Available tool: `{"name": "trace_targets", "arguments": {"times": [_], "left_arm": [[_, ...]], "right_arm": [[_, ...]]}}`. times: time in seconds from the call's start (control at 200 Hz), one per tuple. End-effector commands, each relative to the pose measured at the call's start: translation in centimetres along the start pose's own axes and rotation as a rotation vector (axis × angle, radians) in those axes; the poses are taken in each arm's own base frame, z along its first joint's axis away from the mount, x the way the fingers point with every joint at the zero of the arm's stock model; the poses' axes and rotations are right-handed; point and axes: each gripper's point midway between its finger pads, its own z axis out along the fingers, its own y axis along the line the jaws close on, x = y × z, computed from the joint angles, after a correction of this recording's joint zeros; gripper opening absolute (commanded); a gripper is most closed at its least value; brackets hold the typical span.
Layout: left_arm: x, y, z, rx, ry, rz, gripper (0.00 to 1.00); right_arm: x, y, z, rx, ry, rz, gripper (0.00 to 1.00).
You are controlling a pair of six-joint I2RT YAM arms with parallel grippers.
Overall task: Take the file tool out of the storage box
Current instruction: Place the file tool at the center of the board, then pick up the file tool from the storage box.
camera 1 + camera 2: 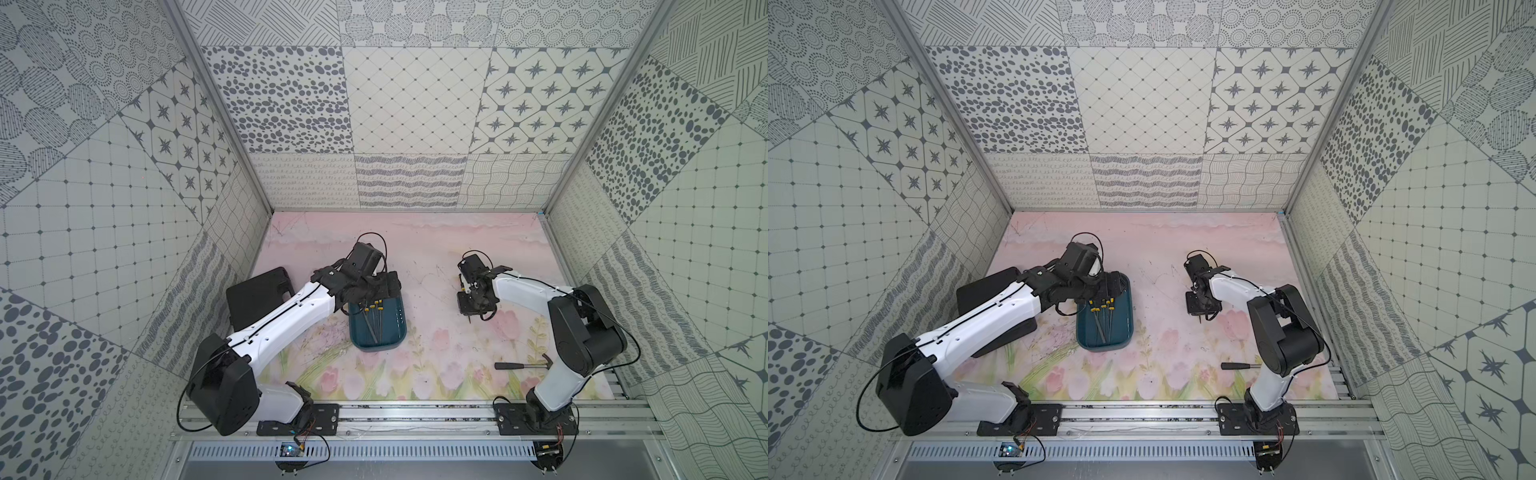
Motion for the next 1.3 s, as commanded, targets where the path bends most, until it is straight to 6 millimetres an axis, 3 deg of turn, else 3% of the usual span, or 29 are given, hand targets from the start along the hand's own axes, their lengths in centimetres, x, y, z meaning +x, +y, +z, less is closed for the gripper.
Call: {"name": "trace_targets", "arguments": {"times": [0.0, 0.14, 0.27, 0.385, 0.485, 0.68, 0.846, 1.101, 1.296], "left_arm": [[0.5, 0.7, 0.6, -0.046, 0.030, 0.000, 0.95], [0.5, 1.0, 1.5, -0.065, 0.043, 0.006, 0.90], [0.8, 1.5, 2.7, -0.095, 0.063, 0.012, 0.82], [1.0, 2.1, 3.9, -0.125, 0.085, 0.010, 0.74], [1.0, 2.6, 5.0, -0.162, 0.097, 0.012, 0.69], [0.7, 3.5, 7.8, -0.225, 0.117, 0.032, 0.53], [0.2, 4.2, 9.5, -0.287, 0.133, 0.045, 0.45], [0.0, 5.8, 11.8, -0.374, 0.162, 0.026, 0.43], [0.2, 7.2, 12.3, -0.446, 0.172, 0.014, 0.43]], "right_arm": [[-0.2, -0.4, -0.1, 0.028, 0.000, -0.001, 0.24], [-1.3, -0.5, -2.5, 0.019, -0.080, -0.009, 0.28], [-2.0, 0.9, -5.2, -0.068, -0.168, -0.021, 0.44], [-1.9, 3.2, -7.7, -0.193, -0.244, -0.056, 0.59], [-1.5, 5.9, -10.0, -0.341, -0.316, -0.092, 0.66], [-0.1, 9.7, -13.6, -0.556, -0.411, -0.131, 0.70], [0.9, 11.0, -14.7, -0.582, -0.427, -0.171, 0.74], [1.3, 11.3, -14.7, -0.588, -0.422, -0.175, 0.74], [1.3, 11.2, -14.4, -0.580, -0.417, -0.179, 0.75]]}}
